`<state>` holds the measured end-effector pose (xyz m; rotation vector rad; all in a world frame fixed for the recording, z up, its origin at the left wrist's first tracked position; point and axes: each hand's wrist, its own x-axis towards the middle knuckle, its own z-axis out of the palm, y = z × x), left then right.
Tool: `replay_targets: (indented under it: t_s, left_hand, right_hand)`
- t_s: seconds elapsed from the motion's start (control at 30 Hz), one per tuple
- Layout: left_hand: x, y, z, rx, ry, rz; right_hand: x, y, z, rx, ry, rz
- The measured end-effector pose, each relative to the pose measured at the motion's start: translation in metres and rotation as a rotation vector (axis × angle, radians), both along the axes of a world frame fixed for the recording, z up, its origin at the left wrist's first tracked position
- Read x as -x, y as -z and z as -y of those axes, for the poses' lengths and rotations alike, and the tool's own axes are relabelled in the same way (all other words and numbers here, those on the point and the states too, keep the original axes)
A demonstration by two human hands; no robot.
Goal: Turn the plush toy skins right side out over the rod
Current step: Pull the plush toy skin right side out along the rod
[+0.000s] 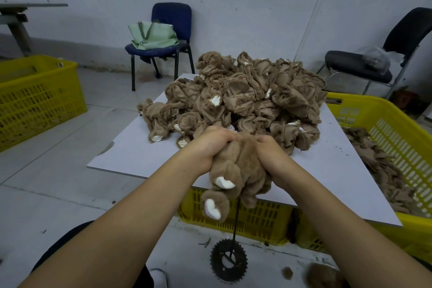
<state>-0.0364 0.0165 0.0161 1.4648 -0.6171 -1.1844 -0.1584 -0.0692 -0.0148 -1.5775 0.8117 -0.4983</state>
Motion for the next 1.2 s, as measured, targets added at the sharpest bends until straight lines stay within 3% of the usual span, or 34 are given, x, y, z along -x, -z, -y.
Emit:
replay_targets:
  t_s: [0.13,0.3,0.63,0.9,1.2]
  left_hand:
    - [-0.004,-0.004,-0.002,0.033,0.076,0.057]
    - [-0.013,-0.013,-0.014,0.021,0.157,0.451]
    - [-0.003,-0.012,-0.032,0.201,0.118,0.8]
    - [0.007,-0.017,-0.047,0.44,0.143,0.939]
    - [0.008,-0.02,-0.056,0.488,0.211,0.914]
  right_hand:
    - [0.001,0.0,-0.004,0.091,0.056,-0.018]
    - [0.007,-0.01,-0.009,0.119,0.069,0.0]
    - [0.028,-0.012,-0.025,0.22,0.003,0.1]
    - [0.047,-0.022,-0.037,0.37,-0.079,0.02]
    - [0.051,-0.019,-0.053,0.41,-0.142,-0.014]
